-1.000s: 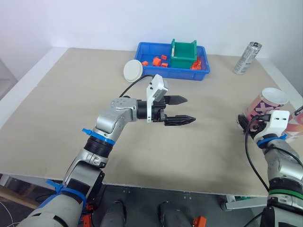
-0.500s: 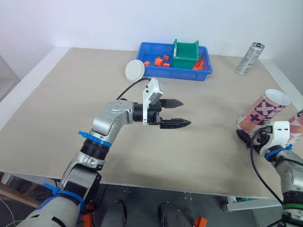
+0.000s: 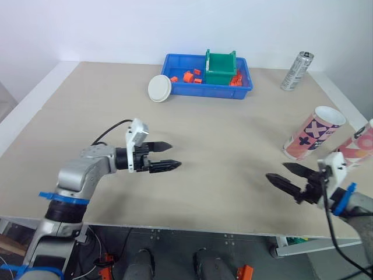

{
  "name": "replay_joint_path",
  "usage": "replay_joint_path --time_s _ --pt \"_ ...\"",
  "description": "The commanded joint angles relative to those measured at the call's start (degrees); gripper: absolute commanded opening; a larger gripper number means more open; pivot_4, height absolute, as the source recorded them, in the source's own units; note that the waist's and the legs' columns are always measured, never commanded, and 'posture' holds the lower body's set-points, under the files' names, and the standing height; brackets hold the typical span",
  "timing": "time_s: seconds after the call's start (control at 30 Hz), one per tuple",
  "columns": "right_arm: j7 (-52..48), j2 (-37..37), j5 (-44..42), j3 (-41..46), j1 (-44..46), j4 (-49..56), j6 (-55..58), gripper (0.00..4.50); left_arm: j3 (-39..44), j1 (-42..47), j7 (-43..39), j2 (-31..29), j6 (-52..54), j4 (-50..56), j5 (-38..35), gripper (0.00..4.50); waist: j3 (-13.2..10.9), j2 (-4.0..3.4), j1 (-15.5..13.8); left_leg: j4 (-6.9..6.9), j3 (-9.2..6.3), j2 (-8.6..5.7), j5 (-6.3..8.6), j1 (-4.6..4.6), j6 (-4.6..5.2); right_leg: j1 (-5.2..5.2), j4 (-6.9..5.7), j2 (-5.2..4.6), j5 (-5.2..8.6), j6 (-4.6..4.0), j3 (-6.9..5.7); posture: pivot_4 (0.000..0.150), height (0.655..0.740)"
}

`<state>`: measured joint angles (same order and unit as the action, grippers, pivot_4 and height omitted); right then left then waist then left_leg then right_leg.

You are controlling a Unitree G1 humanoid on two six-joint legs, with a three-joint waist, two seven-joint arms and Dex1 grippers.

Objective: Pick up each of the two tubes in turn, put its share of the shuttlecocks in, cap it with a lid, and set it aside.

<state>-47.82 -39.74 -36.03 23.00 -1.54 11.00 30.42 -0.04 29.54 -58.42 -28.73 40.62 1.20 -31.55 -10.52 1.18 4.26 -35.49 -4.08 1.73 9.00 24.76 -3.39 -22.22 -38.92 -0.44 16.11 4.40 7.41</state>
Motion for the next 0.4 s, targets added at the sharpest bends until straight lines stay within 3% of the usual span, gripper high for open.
replay_joint_path --time_s 0.03,0.4 --pt "1.5 2.9 -0.3 -1.6 0.3 1.4 -1.1 4.43 4.9 -3.7 4.9 -0.9 0.8 4.7 -1.3 4.50 0.0 0.00 -0.2 0.00 0.01 -0.01 0.00 0.01 0.00 0.00 0.01 -0.02 0.00 0.00 0.01 0.150 0.7367" --pt "2.6 6.5 3.8 -5.8 0.7 -2.3 -4.8 4.43 8.4 -14.9 7.7 -1.4 -4.7 6.1 -0.9 4.50 0.0 0.01 -0.4 0.14 0.02 0.00 0.01 0.12 -0.03 -0.16 0.02 -0.03 -0.06 0.17 -0.02 0.150 0.7367"
